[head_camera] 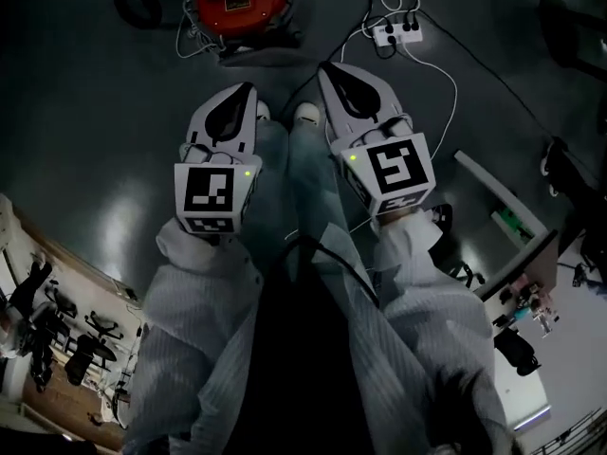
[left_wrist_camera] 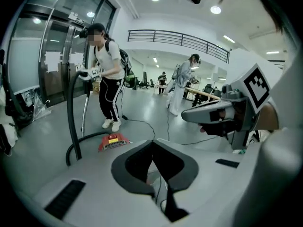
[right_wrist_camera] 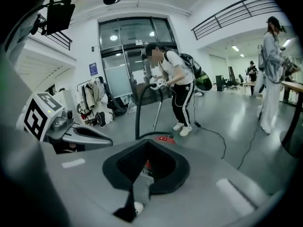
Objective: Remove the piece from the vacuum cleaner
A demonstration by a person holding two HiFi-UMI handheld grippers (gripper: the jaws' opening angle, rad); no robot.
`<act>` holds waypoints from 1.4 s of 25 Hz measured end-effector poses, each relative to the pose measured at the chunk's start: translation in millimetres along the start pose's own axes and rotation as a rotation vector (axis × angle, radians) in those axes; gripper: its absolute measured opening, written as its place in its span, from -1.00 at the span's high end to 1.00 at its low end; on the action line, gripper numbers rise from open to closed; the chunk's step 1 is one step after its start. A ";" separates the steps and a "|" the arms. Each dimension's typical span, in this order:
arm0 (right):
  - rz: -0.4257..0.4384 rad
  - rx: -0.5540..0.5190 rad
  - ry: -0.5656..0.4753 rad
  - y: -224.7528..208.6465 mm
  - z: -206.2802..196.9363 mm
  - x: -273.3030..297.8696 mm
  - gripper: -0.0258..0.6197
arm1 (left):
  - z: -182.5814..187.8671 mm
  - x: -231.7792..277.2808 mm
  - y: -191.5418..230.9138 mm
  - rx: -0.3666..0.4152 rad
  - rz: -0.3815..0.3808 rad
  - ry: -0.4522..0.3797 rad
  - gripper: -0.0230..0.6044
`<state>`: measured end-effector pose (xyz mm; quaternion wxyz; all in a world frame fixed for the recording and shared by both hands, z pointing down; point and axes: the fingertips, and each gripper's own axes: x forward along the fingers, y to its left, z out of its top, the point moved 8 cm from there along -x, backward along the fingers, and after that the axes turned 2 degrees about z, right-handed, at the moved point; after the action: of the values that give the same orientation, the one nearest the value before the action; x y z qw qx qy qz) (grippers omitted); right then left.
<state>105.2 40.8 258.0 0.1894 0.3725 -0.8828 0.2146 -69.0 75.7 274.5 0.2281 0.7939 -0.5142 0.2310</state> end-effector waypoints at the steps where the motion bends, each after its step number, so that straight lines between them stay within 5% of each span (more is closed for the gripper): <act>1: 0.011 0.002 0.023 -9.9 -12.4 16.0 0.92 | -10.4 15.8 5.5 0.005 0.000 0.014 0.91; 8: 0.092 0.030 0.197 -59.3 -109.3 125.3 0.92 | -106.3 121.3 45.9 0.093 -0.059 0.176 0.91; 14: 0.159 0.191 0.298 -85.1 -161.4 211.4 0.91 | -154.4 176.4 68.9 0.327 -0.089 0.244 0.90; 25: 0.236 0.506 0.422 -114.2 -185.0 280.4 0.64 | -196.6 229.0 79.4 0.617 -0.207 0.375 0.34; 35: 0.330 0.442 0.452 -120.0 -186.5 301.9 0.62 | -220.5 257.3 63.8 0.853 -0.252 0.411 0.34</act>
<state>30.0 -111.9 591.6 0.2576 0.1999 -0.7991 0.5051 -63.2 1.5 611.1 0.0054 0.8105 -0.2182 0.5435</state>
